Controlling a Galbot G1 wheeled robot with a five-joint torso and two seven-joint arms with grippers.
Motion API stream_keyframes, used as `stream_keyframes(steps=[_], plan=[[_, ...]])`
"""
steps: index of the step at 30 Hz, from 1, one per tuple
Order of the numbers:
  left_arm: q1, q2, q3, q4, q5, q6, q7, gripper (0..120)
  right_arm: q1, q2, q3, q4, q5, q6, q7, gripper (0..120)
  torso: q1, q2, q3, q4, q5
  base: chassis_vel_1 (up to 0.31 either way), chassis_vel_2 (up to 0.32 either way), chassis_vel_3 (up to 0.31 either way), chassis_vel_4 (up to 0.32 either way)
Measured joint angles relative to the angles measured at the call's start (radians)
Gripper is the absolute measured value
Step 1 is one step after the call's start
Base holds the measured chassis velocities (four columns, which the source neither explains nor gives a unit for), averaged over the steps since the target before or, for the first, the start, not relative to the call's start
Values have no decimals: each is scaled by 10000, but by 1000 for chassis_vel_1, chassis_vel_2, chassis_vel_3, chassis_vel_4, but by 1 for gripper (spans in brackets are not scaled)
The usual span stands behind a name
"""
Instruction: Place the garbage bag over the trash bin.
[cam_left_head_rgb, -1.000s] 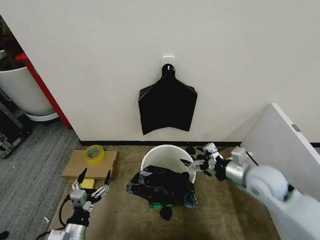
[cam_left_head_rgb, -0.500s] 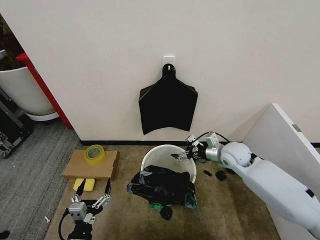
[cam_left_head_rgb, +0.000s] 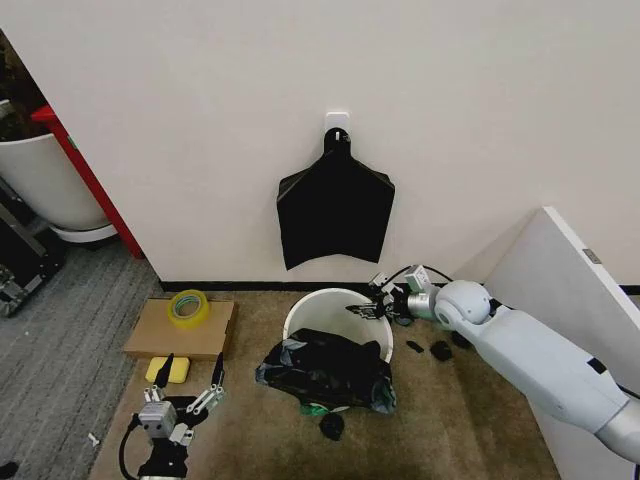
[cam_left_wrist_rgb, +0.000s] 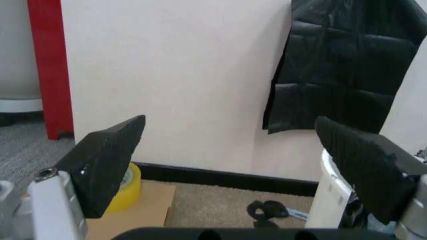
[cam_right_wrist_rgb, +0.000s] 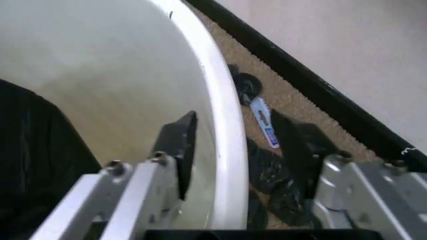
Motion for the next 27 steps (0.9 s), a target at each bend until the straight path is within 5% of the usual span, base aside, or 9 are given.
stream_keyframes(steps=[7, 11, 19, 27], plan=[[-33, -10, 59, -4, -12, -2, 0, 100, -167, -75, 69, 280, 179, -142, 96, 8, 0, 0, 0, 0, 1, 0, 0, 0, 0], [-28, -20, 79, -5, -13, -8, 1, 100, -252, -81, 166, 346, 278, -203, 149, 1, 0, 0, 1, 1, 1, 0, 0, 0, 0], [-12, -27, 91, -34, -23, -23, 3, 100, -619, -374, 401, 628, 587, -145, 593, 1, 0, 0, 1, 3, 4, 0, 0, 0, 0], [-141, -31, 303, 10, -51, 28, -16, 100, -1773, -513, 1559, 1494, 2152, -434, 2818, 1, 0, -1, 2, 0, 2, 0, 0, 0, 0]])
